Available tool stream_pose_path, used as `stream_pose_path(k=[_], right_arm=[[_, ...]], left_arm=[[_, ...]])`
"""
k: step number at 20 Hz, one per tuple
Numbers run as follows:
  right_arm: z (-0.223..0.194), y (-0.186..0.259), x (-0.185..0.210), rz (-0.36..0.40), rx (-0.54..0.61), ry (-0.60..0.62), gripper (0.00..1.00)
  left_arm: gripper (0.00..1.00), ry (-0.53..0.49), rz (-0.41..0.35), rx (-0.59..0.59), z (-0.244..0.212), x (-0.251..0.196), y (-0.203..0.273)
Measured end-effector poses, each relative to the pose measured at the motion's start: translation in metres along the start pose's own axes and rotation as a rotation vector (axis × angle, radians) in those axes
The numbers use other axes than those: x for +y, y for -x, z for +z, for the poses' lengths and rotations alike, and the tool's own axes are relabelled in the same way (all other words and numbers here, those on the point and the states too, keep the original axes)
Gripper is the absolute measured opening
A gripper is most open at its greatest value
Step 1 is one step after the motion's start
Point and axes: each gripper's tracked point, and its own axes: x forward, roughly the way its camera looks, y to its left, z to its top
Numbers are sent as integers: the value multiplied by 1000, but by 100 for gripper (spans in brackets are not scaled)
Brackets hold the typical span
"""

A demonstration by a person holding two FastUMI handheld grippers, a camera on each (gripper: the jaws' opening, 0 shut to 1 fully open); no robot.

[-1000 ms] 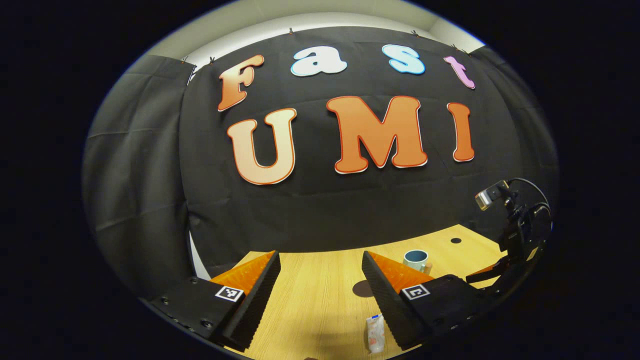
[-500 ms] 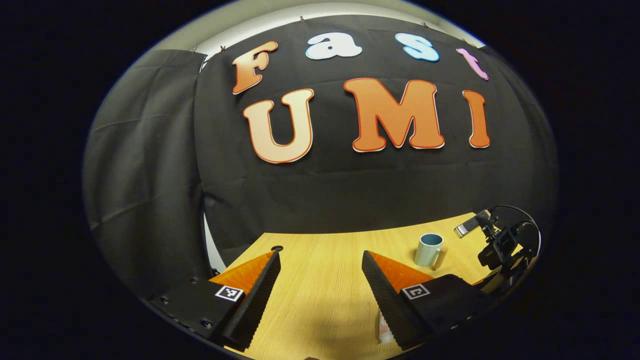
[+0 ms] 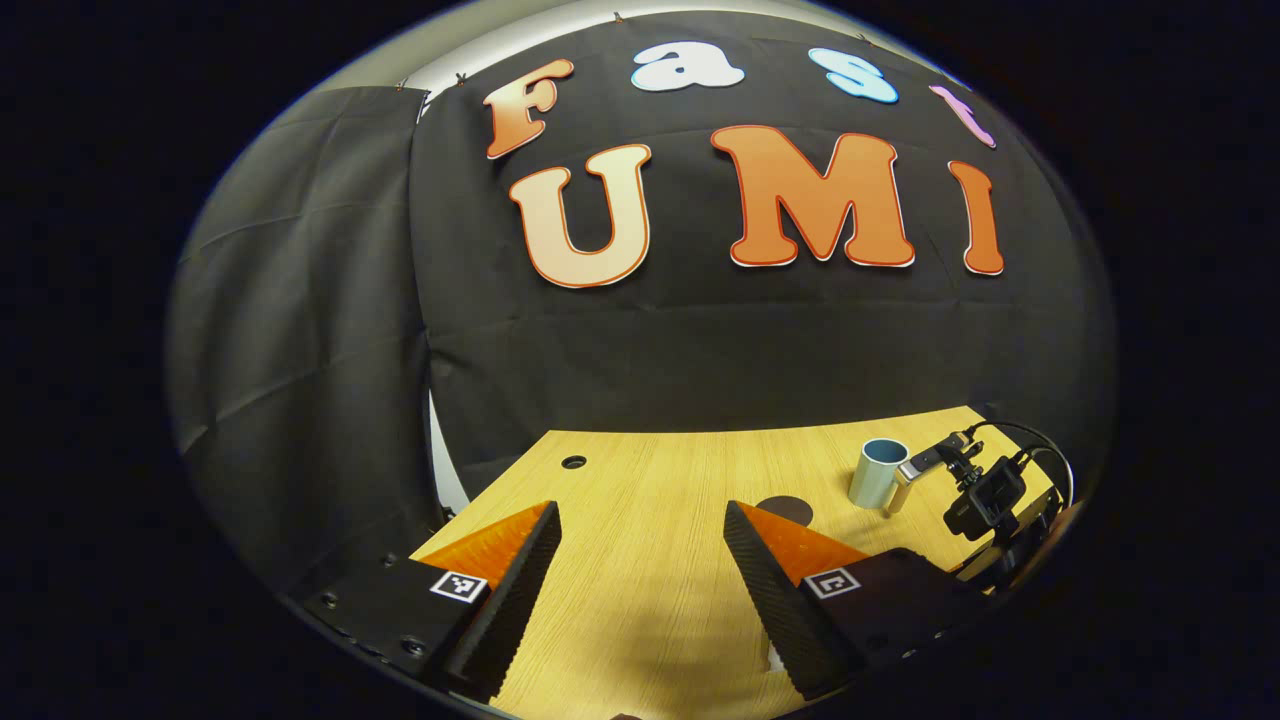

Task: Put the toothbrush and toothpaste on the desktop into the cup, then pick up the cup and place it on the coaster on the desktop.

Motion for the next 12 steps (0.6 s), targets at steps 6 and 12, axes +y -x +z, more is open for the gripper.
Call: stream_pose_path(k=[6, 12], right_arm=[[-4, -6, 1, -14, 66, -54, 61], [-1, -7, -2, 11, 77, -130, 15]], left_arm=[[99, 4, 23, 25, -12, 9, 6], [99, 4, 40, 66, -25, 14, 7]])
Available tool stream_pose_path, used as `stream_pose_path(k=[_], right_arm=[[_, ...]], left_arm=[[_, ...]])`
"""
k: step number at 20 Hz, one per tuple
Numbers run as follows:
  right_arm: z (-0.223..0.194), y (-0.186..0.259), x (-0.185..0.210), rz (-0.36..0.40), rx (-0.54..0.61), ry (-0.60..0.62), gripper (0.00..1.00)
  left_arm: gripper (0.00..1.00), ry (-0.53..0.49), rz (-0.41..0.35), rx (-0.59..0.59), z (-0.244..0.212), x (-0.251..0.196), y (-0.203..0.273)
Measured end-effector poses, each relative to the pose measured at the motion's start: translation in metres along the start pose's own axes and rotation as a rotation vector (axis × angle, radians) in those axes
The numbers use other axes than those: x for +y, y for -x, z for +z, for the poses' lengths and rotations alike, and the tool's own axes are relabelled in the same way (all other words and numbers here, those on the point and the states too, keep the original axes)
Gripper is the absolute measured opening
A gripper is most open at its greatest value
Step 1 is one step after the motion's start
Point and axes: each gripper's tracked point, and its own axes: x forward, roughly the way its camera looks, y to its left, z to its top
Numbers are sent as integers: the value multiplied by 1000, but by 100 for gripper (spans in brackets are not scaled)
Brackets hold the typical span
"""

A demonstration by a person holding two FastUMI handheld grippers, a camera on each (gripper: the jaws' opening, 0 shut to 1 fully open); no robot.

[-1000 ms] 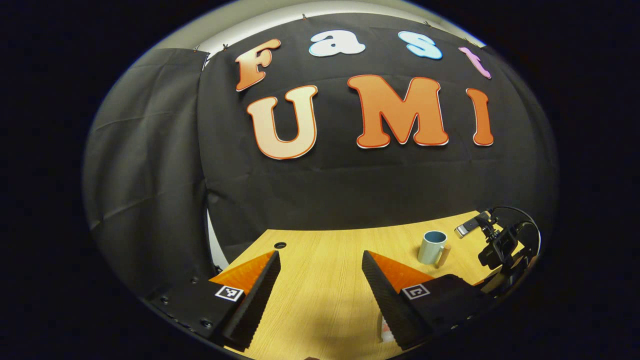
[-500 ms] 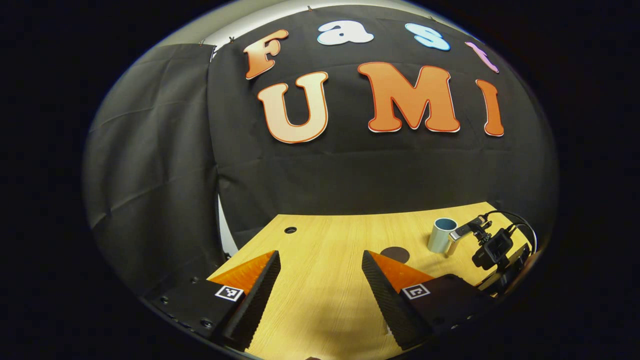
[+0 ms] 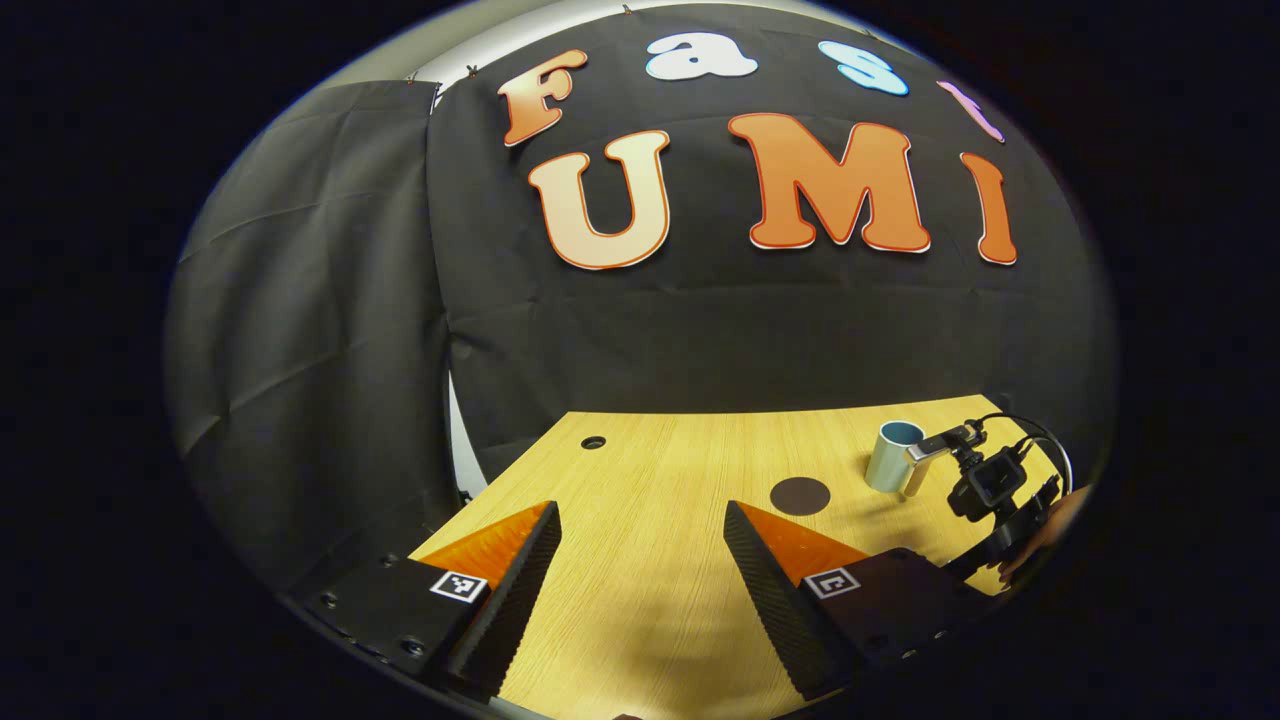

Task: Put the toothbrush and toothpaste on the desktop into the cup, then pick up the cup and place it on the coaster on the desktop.

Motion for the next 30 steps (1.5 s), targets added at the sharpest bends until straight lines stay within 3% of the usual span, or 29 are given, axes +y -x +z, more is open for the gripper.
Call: stream_pose_path(k=[4, 14, 18, 24, 30], right_arm=[[3, 9, 4, 64, -29, -28, 7], [20, 62, -14, 144, -247, 40, 8], [31, 94, -16, 192, -358, 74, 7], [47, 109, -20, 175, -463, 68, 7], [50, 114, -23, 147, -481, 33, 7]], left_arm=[[99, 14, -47, 72, -13, -15, -6], [99, 15, -218, 274, -41, -91, -17], [99, 5, -210, 403, -72, -109, -27], [99, 2, -322, 593, -120, -137, -38], [100, -44, -431, 830, -171, -145, -57]])
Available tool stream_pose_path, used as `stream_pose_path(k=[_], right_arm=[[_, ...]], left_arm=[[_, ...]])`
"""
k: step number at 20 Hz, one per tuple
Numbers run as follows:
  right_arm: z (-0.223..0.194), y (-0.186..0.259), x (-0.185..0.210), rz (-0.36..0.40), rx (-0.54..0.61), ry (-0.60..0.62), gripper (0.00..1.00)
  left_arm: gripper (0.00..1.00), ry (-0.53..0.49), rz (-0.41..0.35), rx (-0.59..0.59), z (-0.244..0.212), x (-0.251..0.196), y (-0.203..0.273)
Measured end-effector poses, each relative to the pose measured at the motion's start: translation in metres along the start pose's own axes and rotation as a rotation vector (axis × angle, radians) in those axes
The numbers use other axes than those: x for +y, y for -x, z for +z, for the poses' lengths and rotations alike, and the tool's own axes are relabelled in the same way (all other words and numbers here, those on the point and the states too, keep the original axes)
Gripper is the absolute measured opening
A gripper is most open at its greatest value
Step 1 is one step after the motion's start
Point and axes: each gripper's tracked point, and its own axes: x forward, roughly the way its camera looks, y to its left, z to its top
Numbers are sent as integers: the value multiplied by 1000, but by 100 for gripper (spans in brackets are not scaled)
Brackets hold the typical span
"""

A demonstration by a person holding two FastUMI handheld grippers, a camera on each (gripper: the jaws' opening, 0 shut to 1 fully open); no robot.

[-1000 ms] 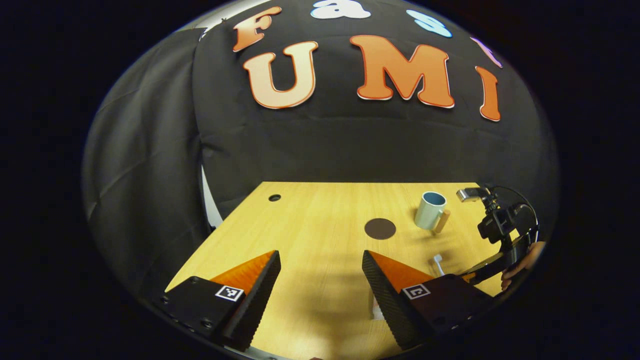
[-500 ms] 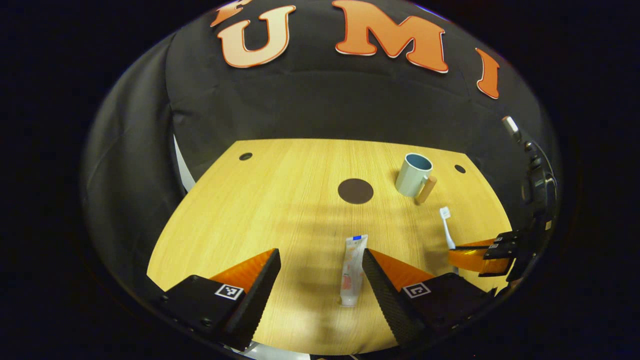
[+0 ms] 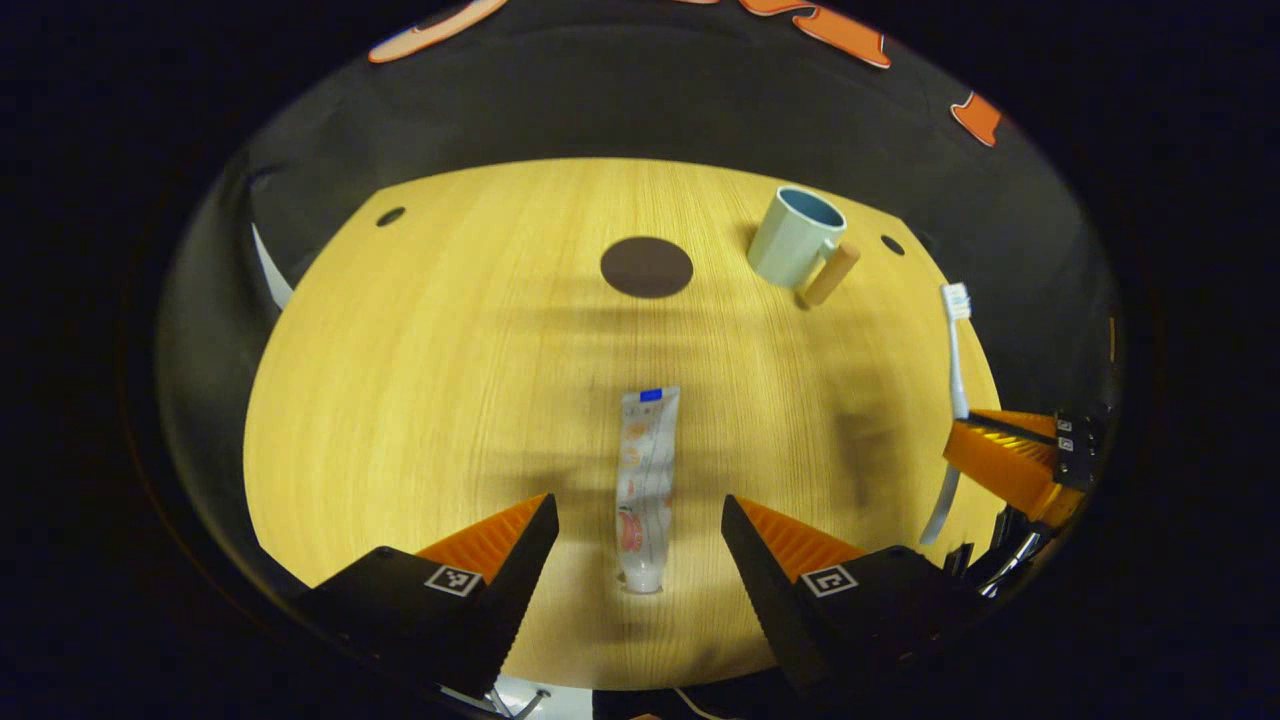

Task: Put the toothbrush and toothpaste on the desktop into the cup, then pick up the cup and place it on the coaster on the desktop.

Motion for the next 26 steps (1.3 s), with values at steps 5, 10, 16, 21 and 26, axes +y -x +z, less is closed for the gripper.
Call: stream_pose_path(k=[5, 10, 16, 21, 26], right_arm=[[13, 5, 0, -41, -27, -56, 7], [22, 8, 7, -92, -49, -98, 7], [27, 11, 19, -139, -60, -139, 8], [36, 10, 12, -134, -99, -147, 8], [57, -3, -22, -137, -196, -122, 7]], left_arm=[[99, -35, -48, 158, 1, 17, -31], [95, -68, -93, 255, 20, 34, -50], [67, -128, -115, 268, 74, 48, -67], [13, -92, -199, 250, 111, 68, -80], [11, -114, -195, 173, 126, 57, -64]])
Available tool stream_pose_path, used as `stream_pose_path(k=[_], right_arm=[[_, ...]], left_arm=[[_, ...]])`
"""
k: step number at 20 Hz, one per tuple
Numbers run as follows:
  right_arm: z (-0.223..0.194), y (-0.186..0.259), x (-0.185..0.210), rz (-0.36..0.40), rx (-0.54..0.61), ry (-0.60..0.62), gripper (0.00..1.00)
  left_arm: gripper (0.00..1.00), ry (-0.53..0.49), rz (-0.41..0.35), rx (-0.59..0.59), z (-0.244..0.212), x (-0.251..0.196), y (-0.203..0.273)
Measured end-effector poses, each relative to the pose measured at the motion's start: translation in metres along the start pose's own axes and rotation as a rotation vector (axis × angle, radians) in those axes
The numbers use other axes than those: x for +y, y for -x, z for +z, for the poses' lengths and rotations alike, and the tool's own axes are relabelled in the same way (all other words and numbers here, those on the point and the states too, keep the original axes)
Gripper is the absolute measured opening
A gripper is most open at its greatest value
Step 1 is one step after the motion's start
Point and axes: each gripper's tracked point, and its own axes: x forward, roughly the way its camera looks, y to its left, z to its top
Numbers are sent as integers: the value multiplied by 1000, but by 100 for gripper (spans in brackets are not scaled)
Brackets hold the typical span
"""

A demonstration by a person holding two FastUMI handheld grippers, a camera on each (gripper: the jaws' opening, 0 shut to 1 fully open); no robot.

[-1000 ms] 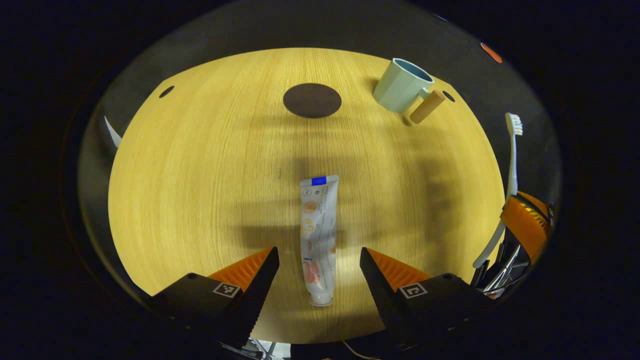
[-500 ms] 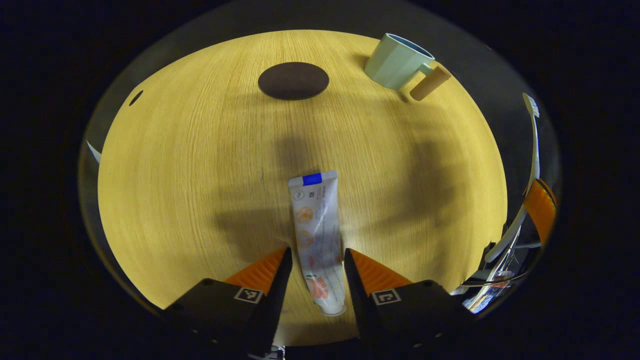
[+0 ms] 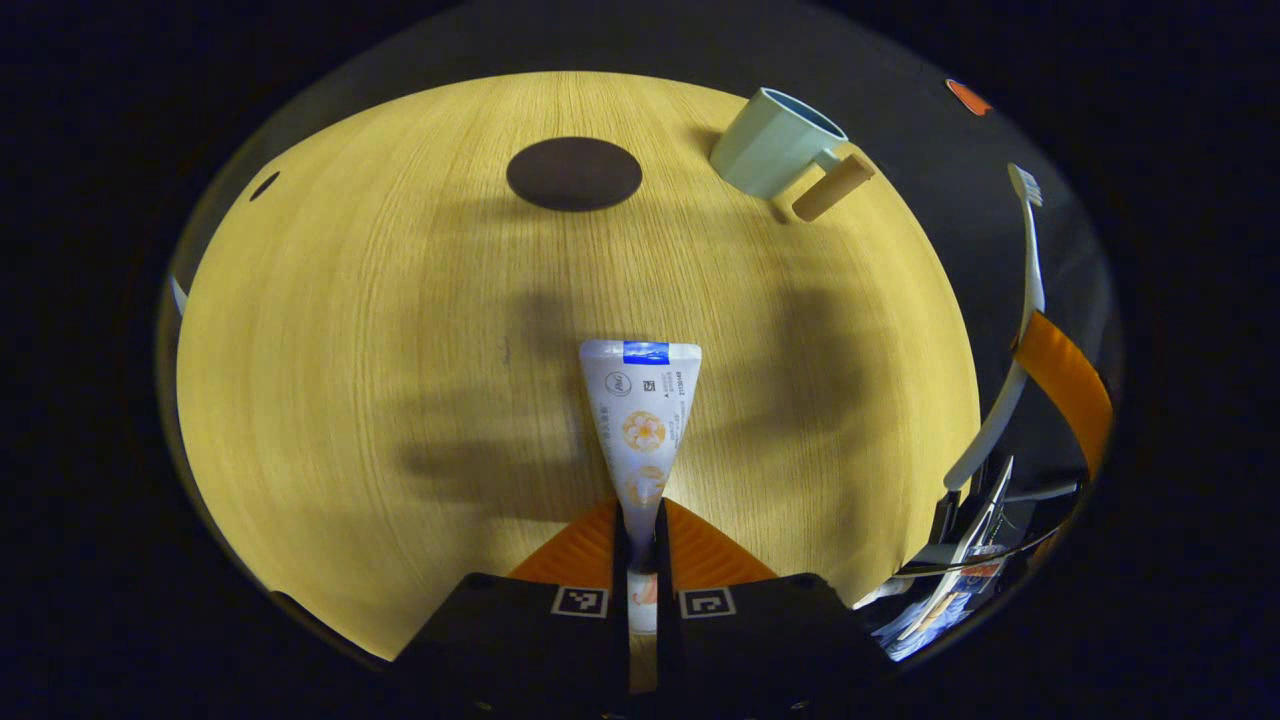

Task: Put the toothbrush and toothpaste on the desktop into the cup, then pick up the cup and place it on the coaster on the desktop.

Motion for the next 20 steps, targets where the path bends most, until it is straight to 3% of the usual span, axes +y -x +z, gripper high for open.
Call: stream_pose_path(k=[6, 13, 20], right_arm=[[53, -41, -44, 39, -146, 23, 7], [162, -79, -89, 109, -392, 66, 7], [222, -110, -87, 183, -619, 111, 7]], left_arm=[[11, 33, 18, -32, 2, -1, 19], [11, 96, 36, -32, -14, -13, 35], [11, 151, 43, -21, -18, -13, 51]])
